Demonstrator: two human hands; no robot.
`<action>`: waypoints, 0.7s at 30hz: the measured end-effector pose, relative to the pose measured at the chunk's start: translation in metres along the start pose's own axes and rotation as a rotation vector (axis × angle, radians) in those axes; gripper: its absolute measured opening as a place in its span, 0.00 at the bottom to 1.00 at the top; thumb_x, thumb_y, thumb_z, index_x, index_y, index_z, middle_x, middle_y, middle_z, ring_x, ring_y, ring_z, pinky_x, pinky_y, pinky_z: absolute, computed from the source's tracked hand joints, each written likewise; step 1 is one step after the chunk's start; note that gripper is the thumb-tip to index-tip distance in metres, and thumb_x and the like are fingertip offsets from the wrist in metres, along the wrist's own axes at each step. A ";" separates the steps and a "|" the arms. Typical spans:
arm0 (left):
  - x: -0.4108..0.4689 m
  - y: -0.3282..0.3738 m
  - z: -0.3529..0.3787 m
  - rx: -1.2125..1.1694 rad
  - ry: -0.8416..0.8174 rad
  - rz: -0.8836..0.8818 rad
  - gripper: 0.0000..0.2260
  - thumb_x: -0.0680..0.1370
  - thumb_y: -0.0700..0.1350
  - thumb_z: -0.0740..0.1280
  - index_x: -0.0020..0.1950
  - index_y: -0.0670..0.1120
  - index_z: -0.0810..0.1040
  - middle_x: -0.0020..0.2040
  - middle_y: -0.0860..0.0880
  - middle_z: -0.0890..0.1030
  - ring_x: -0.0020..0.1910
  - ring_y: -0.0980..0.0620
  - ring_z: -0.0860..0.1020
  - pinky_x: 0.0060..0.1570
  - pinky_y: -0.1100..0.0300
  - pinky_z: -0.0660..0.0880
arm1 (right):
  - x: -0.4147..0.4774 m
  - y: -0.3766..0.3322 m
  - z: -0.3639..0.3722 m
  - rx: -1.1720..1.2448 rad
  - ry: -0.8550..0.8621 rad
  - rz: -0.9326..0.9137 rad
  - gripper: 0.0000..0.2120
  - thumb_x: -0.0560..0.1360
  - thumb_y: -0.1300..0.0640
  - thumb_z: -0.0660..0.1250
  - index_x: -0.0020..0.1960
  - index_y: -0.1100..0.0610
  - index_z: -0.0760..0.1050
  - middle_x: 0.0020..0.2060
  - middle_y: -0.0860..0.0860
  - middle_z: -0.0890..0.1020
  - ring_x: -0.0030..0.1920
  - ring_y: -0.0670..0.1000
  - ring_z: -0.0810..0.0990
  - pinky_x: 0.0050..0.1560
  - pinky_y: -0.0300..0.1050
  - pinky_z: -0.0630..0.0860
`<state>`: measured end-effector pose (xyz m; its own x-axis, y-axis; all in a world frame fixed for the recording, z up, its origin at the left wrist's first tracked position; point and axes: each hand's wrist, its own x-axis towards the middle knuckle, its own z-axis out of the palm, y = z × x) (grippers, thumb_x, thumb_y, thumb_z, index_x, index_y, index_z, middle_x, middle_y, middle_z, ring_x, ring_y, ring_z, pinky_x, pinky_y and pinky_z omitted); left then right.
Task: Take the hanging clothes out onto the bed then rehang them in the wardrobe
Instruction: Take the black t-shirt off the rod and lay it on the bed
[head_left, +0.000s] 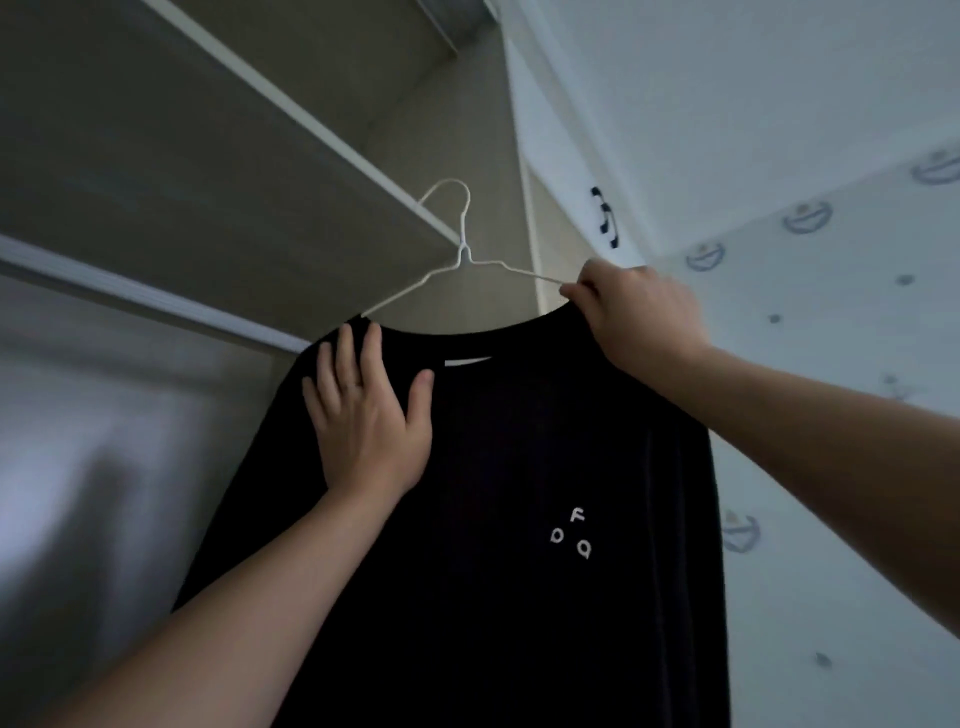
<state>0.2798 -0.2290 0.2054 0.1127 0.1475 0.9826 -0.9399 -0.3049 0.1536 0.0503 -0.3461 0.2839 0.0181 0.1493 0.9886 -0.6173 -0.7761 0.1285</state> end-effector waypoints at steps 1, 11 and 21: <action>-0.001 0.021 0.000 -0.021 -0.002 0.013 0.32 0.78 0.62 0.51 0.78 0.47 0.59 0.79 0.42 0.59 0.78 0.39 0.55 0.74 0.38 0.53 | -0.001 0.019 -0.014 -0.027 0.011 0.020 0.17 0.80 0.40 0.56 0.47 0.52 0.73 0.37 0.54 0.77 0.39 0.62 0.77 0.37 0.48 0.64; -0.056 0.259 0.024 -0.333 -0.120 0.049 0.30 0.81 0.61 0.52 0.78 0.46 0.58 0.79 0.46 0.59 0.78 0.44 0.56 0.75 0.40 0.50 | -0.050 0.214 -0.177 -0.360 -0.023 0.073 0.20 0.79 0.37 0.55 0.45 0.54 0.72 0.42 0.59 0.82 0.43 0.65 0.79 0.38 0.48 0.62; -0.189 0.461 0.083 -0.811 -0.476 0.047 0.18 0.83 0.52 0.54 0.63 0.44 0.76 0.57 0.42 0.80 0.56 0.39 0.76 0.58 0.45 0.70 | -0.173 0.388 -0.345 -0.625 -0.137 0.209 0.20 0.78 0.35 0.55 0.42 0.52 0.68 0.37 0.53 0.82 0.38 0.61 0.78 0.38 0.48 0.62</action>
<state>-0.1478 -0.4757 0.0993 0.0199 -0.3031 0.9528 -0.8640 0.4743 0.1689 -0.4634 -0.4616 0.1361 -0.0771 -0.0769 0.9941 -0.9573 -0.2731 -0.0953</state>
